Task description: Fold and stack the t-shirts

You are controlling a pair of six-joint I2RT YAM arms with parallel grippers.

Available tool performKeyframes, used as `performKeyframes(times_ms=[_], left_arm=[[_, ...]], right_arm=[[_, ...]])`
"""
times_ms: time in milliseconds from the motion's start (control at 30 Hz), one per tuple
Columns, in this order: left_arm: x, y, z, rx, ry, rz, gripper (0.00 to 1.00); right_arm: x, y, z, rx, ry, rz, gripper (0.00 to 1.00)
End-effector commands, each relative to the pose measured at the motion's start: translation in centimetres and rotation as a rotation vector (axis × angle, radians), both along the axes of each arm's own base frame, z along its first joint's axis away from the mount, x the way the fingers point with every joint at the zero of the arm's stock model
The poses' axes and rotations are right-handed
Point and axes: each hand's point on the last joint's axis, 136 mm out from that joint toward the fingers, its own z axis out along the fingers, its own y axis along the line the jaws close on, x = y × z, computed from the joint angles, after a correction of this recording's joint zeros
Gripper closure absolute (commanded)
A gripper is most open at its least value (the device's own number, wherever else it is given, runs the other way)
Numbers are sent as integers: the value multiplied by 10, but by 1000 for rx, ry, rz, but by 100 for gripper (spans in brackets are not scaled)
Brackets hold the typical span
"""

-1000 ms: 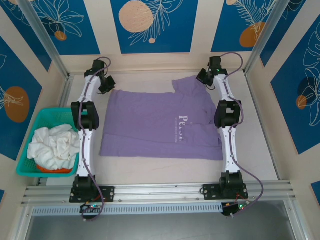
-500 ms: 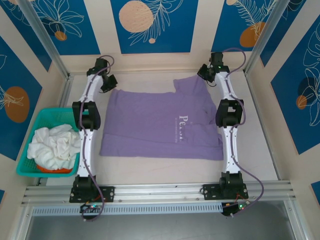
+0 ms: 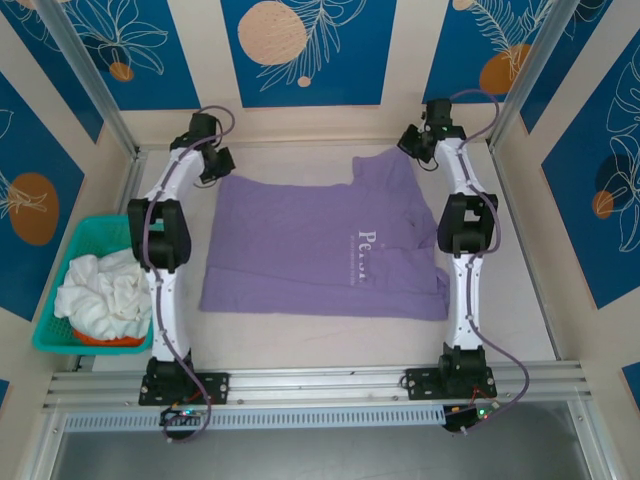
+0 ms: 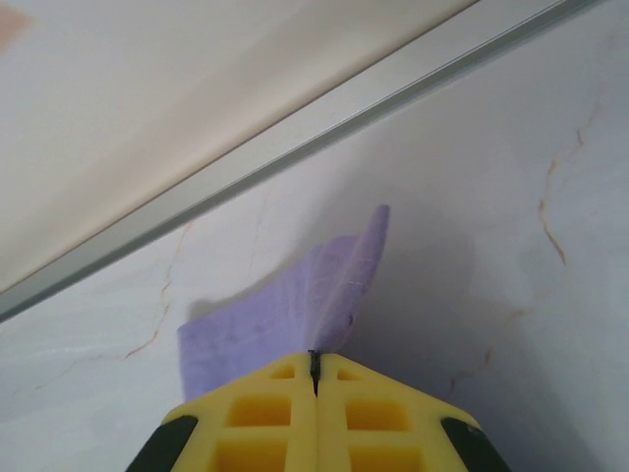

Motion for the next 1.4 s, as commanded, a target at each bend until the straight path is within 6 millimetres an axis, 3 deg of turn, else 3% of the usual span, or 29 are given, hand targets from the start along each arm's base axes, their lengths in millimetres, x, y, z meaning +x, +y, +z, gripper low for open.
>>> performKeyframes(times_ms=[0, 233, 467, 667, 933, 1367], left_arm=[[-8, 4, 25, 60, -83, -46, 100], [-53, 4, 40, 64, -74, -104, 100], [-109, -2, 38, 29, -32, -154, 100], [-151, 1, 28, 21, 30, -154, 100], [-174, 8, 24, 39, 81, -146, 100], [-188, 23, 18, 20, 143, -90, 100]], right_arm=[[-20, 1, 49, -2, -56, 33, 100], [-80, 4, 76, 2, -58, 79, 100], [-146, 11, 68, 16, -29, 141, 100], [-190, 14, 57, 39, -3, 163, 100], [-216, -1, 57, 66, -5, 123, 100], [-256, -8, 48, 49, 17, 96, 100]])
